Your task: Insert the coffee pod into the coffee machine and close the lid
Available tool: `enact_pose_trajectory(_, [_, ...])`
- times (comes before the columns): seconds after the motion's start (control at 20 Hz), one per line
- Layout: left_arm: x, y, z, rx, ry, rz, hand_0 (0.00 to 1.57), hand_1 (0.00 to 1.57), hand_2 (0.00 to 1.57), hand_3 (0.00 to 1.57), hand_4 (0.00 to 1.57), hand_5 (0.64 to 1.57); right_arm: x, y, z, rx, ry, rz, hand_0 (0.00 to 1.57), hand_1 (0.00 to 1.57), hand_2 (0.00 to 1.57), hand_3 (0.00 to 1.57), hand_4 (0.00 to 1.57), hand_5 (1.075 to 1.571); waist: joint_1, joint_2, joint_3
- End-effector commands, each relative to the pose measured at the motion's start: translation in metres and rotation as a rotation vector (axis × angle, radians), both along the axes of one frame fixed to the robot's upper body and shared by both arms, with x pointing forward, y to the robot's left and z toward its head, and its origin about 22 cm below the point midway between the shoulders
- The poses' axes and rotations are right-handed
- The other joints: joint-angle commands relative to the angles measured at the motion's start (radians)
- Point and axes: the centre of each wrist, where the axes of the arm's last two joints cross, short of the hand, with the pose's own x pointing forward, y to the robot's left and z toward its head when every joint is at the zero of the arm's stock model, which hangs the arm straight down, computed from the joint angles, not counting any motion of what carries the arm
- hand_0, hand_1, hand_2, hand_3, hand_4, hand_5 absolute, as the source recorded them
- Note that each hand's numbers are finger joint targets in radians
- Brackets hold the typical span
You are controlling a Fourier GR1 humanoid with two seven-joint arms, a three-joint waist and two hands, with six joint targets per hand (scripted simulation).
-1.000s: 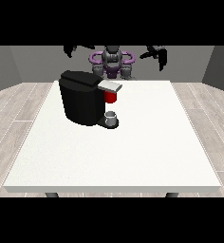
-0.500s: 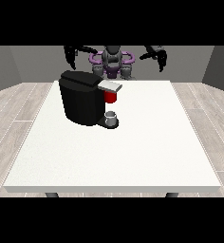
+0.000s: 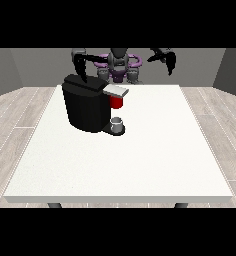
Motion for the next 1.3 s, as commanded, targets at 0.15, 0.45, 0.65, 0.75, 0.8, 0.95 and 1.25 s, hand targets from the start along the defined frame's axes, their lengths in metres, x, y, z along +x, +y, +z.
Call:
enact_pose_trajectory(0.15, [-0.002,0.041,0.017,0.019,-0.082,0.092,0.00,0.00,0.00,0.00,0.38,1.571,0.014,0.021,0.021,-0.029,-0.054,0.100,0.00,0.00,0.00,0.00,0.00,1.571,-0.049,0.072,-0.0002])
enact_pose_trajectory(0.45, [-0.015,0.011,0.008,0.040,-0.086,0.093,0.00,0.00,0.00,0.00,0.31,1.571,0.025,0.018,0.033,-0.054,-0.088,0.127,0.00,0.00,0.00,0.00,0.08,1.571,-0.034,0.107,0.0000])
enact_pose_trajectory(0.65, [-0.017,0.033,0.015,0.051,-0.070,0.067,0.00,0.00,0.00,0.00,0.36,1.571,0.032,0.040,0.045,-0.072,-0.093,0.134,0.00,0.00,0.00,0.00,0.16,1.571,-0.011,0.099,-0.0002])
enact_pose_trajectory(0.75, [-0.009,0.044,0.025,0.051,-0.067,0.092,0.00,0.00,0.00,0.00,0.35,1.571,0.031,0.044,0.040,-0.107,-0.123,0.146,0.00,0.00,0.00,0.00,0.20,1.571,-0.031,0.120,-0.0001])
enact_pose_trajectory(0.8, [-0.014,0.028,0.020,0.049,-0.057,0.054,0.00,0.00,0.00,0.00,0.34,1.571,0.036,0.047,0.050,-0.115,-0.144,0.149,0.00,0.00,0.00,0.00,0.21,1.571,0.001,0.115,-0.0001])
enact_pose_trajectory(0.95, [-0.019,0.020,0.013,0.048,-0.051,0.072,0.00,0.00,0.00,0.00,0.37,1.571,0.041,0.054,0.063,-0.159,-0.148,0.153,0.00,0.00,0.00,0.00,0.12,1.571,0.015,0.110,-0.0002])
enact_pose_trajectory(1.25, [-0.009,0.024,0.026,0.048,-0.053,0.079,0.00,0.00,0.00,0.00,0.33,1.571,0.043,0.088,0.067,-0.178,-0.188,0.241,0.00,0.00,0.00,0.00,0.00,1.571,-0.006,0.127,-0.0001])
